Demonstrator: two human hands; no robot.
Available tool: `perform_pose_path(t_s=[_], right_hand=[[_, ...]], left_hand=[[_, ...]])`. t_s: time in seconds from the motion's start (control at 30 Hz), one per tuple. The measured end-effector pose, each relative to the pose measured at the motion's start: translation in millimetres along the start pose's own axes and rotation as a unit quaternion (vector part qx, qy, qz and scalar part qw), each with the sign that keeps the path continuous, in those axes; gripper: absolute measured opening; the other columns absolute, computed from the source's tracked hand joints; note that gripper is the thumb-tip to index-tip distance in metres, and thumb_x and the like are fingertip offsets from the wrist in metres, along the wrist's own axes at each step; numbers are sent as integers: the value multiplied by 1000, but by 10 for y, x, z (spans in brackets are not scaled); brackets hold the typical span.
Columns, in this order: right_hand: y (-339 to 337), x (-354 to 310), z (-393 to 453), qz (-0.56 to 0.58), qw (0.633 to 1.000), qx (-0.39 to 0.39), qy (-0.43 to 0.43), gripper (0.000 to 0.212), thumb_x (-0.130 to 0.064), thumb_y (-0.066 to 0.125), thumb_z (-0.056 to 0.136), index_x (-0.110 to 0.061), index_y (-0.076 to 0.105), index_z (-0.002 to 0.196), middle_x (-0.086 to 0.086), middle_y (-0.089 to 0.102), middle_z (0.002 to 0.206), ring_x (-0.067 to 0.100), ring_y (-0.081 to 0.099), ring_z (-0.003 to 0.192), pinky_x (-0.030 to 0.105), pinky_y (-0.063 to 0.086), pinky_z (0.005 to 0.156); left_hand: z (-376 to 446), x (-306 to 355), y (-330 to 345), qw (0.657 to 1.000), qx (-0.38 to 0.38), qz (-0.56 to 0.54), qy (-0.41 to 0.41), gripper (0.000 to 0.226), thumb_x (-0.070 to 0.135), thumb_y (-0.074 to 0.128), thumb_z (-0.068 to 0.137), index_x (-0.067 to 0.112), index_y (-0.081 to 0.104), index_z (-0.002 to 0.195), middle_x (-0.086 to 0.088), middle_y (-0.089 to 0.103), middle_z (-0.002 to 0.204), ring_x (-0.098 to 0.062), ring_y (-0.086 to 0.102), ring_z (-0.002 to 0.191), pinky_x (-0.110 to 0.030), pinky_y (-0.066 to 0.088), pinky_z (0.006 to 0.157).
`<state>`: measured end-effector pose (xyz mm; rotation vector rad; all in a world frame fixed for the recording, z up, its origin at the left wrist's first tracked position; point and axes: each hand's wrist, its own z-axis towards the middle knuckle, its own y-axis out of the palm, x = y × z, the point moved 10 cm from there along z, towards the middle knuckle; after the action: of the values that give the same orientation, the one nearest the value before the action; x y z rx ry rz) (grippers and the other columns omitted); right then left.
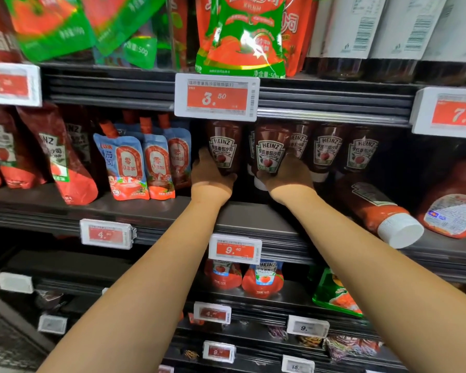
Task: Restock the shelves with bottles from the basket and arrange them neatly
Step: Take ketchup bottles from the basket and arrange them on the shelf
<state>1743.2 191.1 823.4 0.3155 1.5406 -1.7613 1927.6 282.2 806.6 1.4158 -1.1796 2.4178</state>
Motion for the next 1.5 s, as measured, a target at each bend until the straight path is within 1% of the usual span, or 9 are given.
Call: perform_pose_path(t_s=[0.5,0.77,0.83,0.9,0.97,1.07,1.17,1.3,1.5], right_hand=[[237,-105,-34,23,999,16,-42,75,-41,75,88,-6,41,145,15,49,146,34,48,134,37,42,106],[25,33,-258,0,999,-33,-28,68,-43,72,89,-14,46,146,10,49,148,29,46,136,31,38,110],[-234,49,-453,-32,996,-31,-74,59,-41,70,91,-17,54,142,7,56,142,26,51,131,28,39,106],[-625,70,-642,-77,990,-2,-122,45,-44,69,89,-25,66,130,1,69,126,22,61,118,21,41,91],[-1084,188,-736,-101,986,38,-128,33,-42,70,88,-29,72,118,-1,74,116,22,65,109,19,38,82],[-1563,601,-622,-159,983,53,-69,28,-30,65,93,-17,72,117,9,71,122,29,62,116,28,40,91],[-1570,1153,-524,-191,978,-29,73,36,-36,54,101,-13,67,126,16,64,133,32,55,125,32,38,94],[-1321,1378,-550,-143,981,-76,109,54,-53,50,99,-10,62,129,22,63,132,38,58,122,35,44,95],[-1173,1356,-607,-27,995,-10,90,52,-51,62,91,-16,60,130,15,69,122,36,63,113,31,45,84]], left_hand=[[5,-14,-15,1000,5,1,-4,82,20,81,82,7,33,147,-18,52,143,-36,48,133,-39,42,106],[-198,44,-132,1000,18,-14,4,78,27,80,83,7,37,145,-18,52,142,-36,51,131,-31,41,99],[-336,91,-210,999,38,-19,32,69,25,78,85,7,42,141,-16,58,136,-34,55,125,-24,40,91],[-510,144,-288,996,65,-30,55,57,18,75,85,6,51,134,-18,63,125,-34,59,113,-16,35,79],[-704,244,-295,994,76,3,79,36,18,72,85,2,62,116,-18,64,108,-35,56,101,-21,35,76],[-894,492,-75,995,14,23,95,23,30,70,87,8,63,85,-1,62,77,-21,54,81,-26,35,69],[-1024,814,409,987,-117,9,107,28,43,72,86,17,63,85,14,60,74,-11,57,83,-25,40,74],[-1213,1089,1060,960,-262,-36,93,39,47,71,86,21,66,114,14,71,93,-8,64,99,-24,45,86],[-1288,1140,1449,928,-316,-198,-8,37,35,68,72,10,73,98,-10,78,94,-28,74,96,-47,57,96]])
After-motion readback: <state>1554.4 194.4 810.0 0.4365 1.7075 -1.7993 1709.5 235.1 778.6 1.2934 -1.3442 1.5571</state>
